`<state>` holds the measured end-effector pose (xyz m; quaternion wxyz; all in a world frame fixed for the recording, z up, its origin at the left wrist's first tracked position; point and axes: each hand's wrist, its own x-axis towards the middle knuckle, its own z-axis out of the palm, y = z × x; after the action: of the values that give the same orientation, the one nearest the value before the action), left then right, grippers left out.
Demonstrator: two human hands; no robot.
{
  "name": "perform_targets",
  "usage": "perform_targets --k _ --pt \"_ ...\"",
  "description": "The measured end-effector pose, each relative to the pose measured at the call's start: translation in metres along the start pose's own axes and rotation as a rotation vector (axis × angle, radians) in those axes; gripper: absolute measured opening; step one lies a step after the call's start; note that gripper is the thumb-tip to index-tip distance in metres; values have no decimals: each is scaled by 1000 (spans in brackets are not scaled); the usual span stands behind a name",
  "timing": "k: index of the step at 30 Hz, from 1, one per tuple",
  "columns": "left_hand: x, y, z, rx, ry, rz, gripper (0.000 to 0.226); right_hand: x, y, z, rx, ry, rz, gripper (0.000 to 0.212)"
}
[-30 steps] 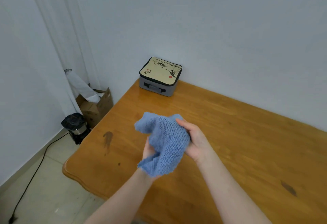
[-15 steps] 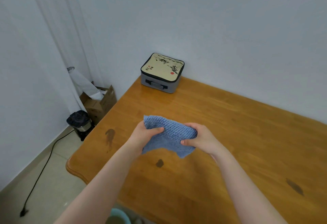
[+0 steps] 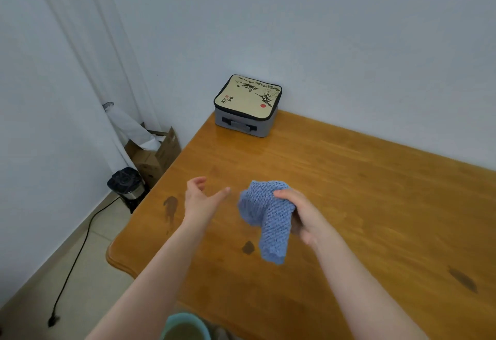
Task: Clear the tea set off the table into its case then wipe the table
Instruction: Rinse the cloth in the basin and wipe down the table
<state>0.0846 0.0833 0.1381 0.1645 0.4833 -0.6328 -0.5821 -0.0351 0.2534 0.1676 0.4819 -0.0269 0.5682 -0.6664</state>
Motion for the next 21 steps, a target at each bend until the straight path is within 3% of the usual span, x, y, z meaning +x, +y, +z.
perform_targets --k 3,6,9,15,18,21 --pt "-1 -4 4 134 -127 281 57 6 15 6 341 6 126 28" --pt "-4 -13 18 308 -343 533 40 14 28 12 464 4 134 38" --pt "-1 -24 29 314 -458 489 38 25 37 21 478 28 155 45" --pt "42 -35 25 462 -323 475 48 65 25 23 435 241 134 27" --pt "73 -36 21 582 -286 475 52 98 3 10 244 348 -56 40" --pt "98 -35 21 626 -284 464 52 130 -15 6 -321 364 -278 49"
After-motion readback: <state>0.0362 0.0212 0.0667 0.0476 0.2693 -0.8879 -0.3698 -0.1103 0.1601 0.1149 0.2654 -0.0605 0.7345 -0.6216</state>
